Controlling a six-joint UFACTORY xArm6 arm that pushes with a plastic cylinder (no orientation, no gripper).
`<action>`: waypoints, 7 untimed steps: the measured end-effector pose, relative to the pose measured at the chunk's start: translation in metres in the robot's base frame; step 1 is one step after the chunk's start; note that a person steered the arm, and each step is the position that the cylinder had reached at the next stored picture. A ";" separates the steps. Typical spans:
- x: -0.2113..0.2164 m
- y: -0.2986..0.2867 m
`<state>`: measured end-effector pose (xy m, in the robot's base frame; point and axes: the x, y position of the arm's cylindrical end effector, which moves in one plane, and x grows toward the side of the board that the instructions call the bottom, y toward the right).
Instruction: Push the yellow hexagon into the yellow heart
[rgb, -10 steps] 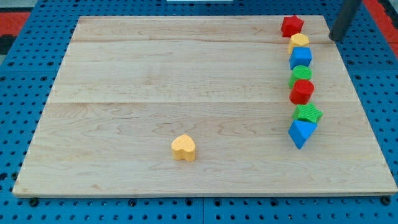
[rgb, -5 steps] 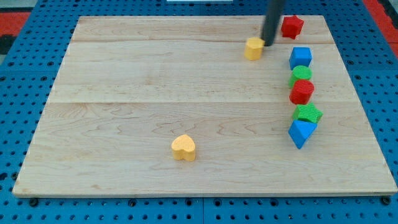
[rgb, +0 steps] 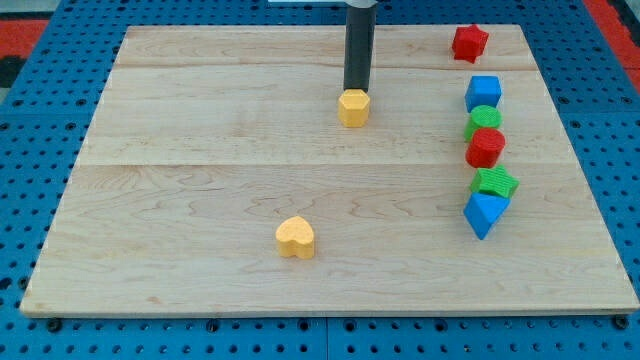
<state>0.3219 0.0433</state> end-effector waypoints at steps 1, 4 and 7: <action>0.000 0.010; -0.011 0.052; -0.001 0.039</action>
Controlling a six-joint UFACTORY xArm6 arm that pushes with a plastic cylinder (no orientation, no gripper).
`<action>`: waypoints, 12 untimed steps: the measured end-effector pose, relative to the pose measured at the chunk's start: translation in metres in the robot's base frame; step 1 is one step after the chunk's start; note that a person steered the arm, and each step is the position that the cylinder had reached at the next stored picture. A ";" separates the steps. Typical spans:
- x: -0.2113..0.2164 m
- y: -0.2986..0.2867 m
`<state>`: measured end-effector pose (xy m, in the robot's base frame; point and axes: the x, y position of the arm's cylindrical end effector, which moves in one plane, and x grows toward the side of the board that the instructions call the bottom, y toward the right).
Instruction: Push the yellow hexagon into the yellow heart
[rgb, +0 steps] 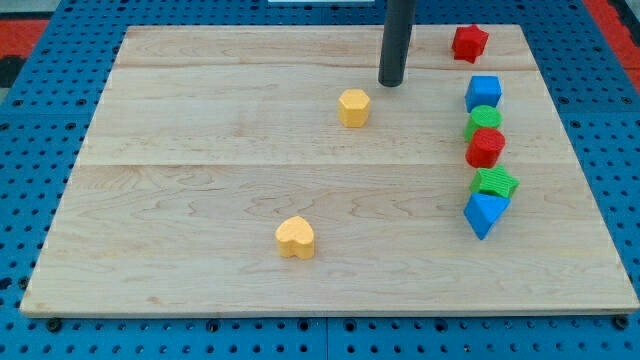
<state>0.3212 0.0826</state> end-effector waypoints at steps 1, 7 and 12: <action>0.018 -0.054; 0.115 -0.086; 0.175 -0.085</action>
<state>0.4961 -0.0029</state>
